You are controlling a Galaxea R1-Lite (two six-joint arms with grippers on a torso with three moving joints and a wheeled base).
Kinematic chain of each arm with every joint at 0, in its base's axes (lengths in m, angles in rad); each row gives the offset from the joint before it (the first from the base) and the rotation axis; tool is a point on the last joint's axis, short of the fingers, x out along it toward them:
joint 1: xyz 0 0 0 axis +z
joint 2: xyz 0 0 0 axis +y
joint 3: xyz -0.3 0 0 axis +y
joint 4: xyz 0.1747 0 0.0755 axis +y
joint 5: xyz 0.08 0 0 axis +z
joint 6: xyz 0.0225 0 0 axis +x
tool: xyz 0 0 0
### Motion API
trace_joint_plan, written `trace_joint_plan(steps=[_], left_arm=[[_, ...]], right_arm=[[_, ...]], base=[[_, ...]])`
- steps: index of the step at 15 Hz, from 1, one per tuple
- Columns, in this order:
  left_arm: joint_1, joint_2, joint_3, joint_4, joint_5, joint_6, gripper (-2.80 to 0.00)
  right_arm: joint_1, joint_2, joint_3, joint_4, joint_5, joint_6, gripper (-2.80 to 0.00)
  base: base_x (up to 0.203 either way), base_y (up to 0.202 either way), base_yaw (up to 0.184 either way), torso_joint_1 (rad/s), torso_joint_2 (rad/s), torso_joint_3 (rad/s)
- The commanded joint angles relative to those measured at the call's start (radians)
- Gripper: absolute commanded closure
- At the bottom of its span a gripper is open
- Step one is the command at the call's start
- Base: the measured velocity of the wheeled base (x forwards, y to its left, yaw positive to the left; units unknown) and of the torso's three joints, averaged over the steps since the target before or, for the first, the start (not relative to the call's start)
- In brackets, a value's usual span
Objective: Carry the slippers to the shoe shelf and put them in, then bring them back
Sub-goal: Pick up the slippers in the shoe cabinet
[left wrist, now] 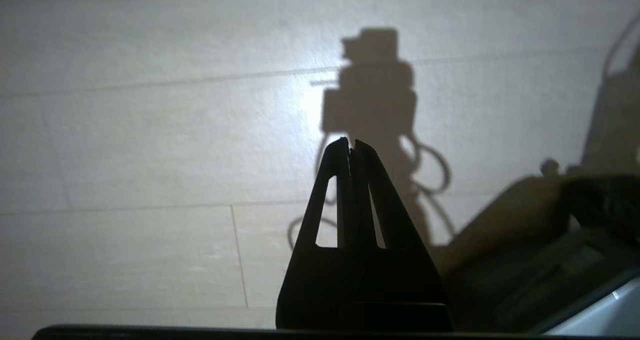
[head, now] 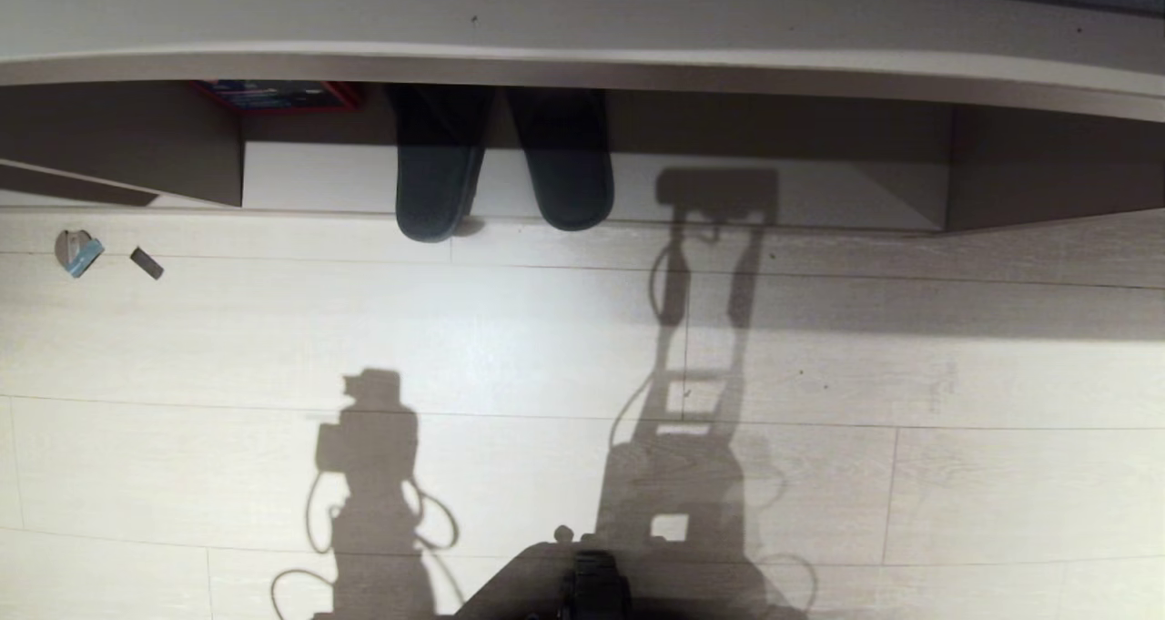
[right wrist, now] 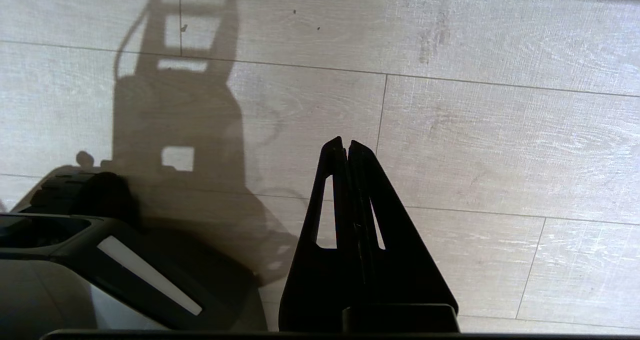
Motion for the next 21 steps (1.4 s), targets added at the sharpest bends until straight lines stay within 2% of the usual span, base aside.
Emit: trace_joint_plan(steps=[1,2,4,8,12,21], left_arm=[[-0.001,-0.03,0.001,0.106,-0.046,-0.021,0.0],[-0.001,-0.03,0.003,0.082,-0.048,-0.026,0.0],[-0.001,-0.03,0.003,0.082,-0.05,0.016,0.0],[-0.001,-0.03,0.003,0.082,-0.048,0.026,0.0],[-0.001,-0.03,0.003,0.082,-0.047,-0.03,0.0],[-0.001,-0.03,0.003,0.081,-0.041,-0.044,0.0]], right_arm=[[0.0,0.0,0.0,-0.001,0.0,-0.002,0.0],[0.0,0.0,0.0,0.0,0.0,-0.003,0.0],[0.0,0.0,0.0,0.0,0.0,-0.004,0.0],[0.0,0.0,0.0,0.0,0.0,-0.004,0.0],[0.0,0.0,0.0,0.0,0.0,-0.004,0.0],[0.0,0.0,0.0,0.0,0.0,-0.004,0.0]], base=[[0.0,0.0,0.0,0.0,0.0,0.0],[0.0,0.0,0.0,0.0,0.0,0.0],[0.0,0.0,0.0,0.0,0.0,0.0],[0.0,0.0,0.0,0.0,0.0,0.0],[0.0,0.0,0.0,0.001,0.0,0.065],[0.0,0.0,0.0,0.004,0.0,0.202]])
